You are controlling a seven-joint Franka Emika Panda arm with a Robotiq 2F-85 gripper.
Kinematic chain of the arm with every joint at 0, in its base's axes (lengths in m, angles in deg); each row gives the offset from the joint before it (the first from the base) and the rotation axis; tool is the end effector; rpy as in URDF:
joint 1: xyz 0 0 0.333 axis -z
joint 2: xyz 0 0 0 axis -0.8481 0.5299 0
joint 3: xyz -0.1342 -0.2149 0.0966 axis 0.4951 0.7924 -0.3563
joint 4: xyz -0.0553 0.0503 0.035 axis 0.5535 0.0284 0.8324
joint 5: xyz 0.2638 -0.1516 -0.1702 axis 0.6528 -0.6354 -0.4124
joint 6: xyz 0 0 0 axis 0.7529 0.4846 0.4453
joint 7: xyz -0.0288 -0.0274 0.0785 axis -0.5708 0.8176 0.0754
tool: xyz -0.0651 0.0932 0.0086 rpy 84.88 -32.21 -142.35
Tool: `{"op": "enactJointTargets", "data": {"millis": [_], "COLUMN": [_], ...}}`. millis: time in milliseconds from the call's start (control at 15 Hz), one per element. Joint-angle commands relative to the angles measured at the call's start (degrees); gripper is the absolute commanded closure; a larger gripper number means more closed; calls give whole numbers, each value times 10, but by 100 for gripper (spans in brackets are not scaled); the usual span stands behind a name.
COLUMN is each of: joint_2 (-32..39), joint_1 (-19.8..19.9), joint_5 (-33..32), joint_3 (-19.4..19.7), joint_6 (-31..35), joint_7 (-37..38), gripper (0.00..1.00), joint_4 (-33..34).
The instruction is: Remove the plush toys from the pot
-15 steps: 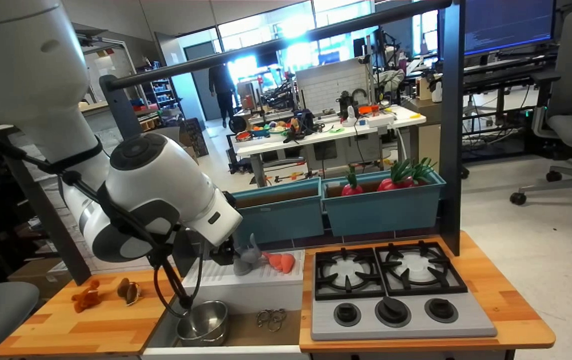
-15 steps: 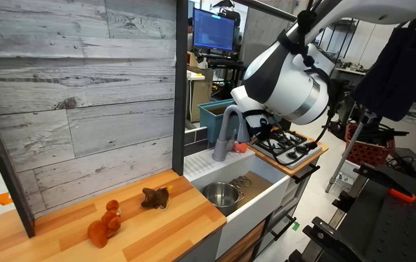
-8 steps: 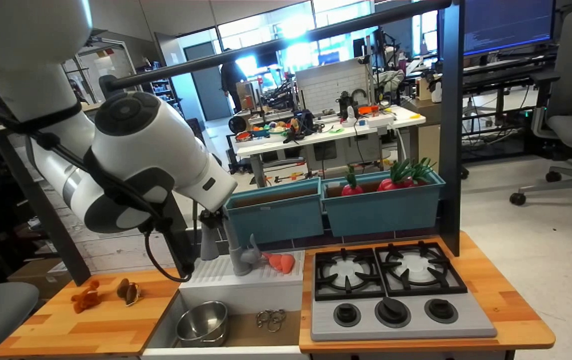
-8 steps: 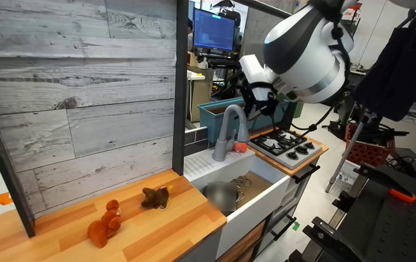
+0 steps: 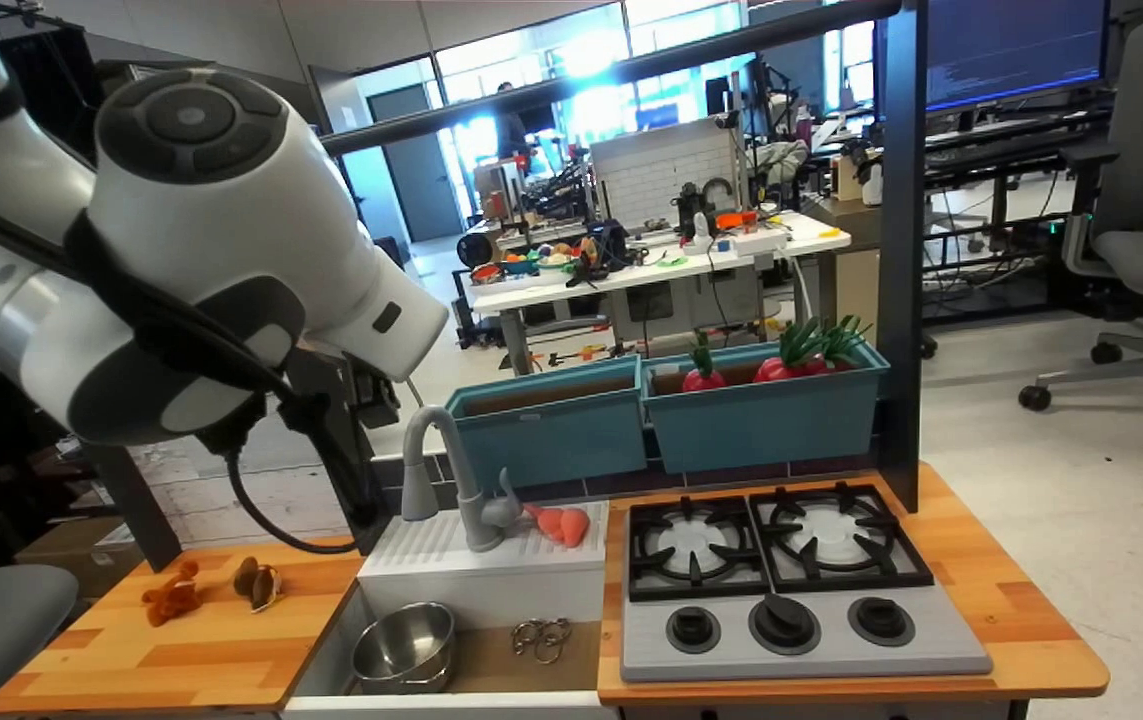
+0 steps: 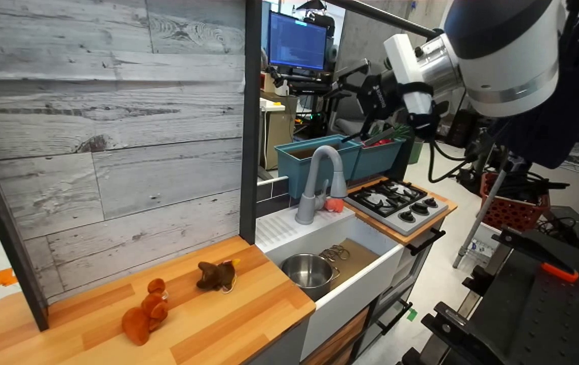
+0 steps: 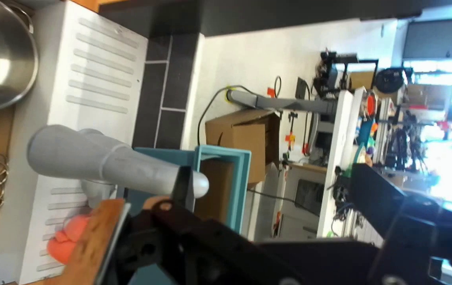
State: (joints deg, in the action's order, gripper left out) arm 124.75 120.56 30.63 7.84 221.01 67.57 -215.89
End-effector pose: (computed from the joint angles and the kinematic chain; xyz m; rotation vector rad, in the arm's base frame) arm 0.5406 -0.0691 0.1862 -1.9228 1.2456 -0.5738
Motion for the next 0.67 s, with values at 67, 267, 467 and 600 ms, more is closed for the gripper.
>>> {"op": "enactJointTargets", "data": {"millis": [67, 267, 467, 600], "joint_2": [-29, -45, -58, -21], "joint_1": [18, 16, -90, -142], "joint_5": [54, 77, 130, 154], "joint_3": [-21, -24, 77, 119], "joint_6": [-36, -40, -120, -178], "joint_7": [-62, -70, -96, -117], "gripper": [0, 0, 0, 0], "joint_4": [-36, -45, -1, 34]}}
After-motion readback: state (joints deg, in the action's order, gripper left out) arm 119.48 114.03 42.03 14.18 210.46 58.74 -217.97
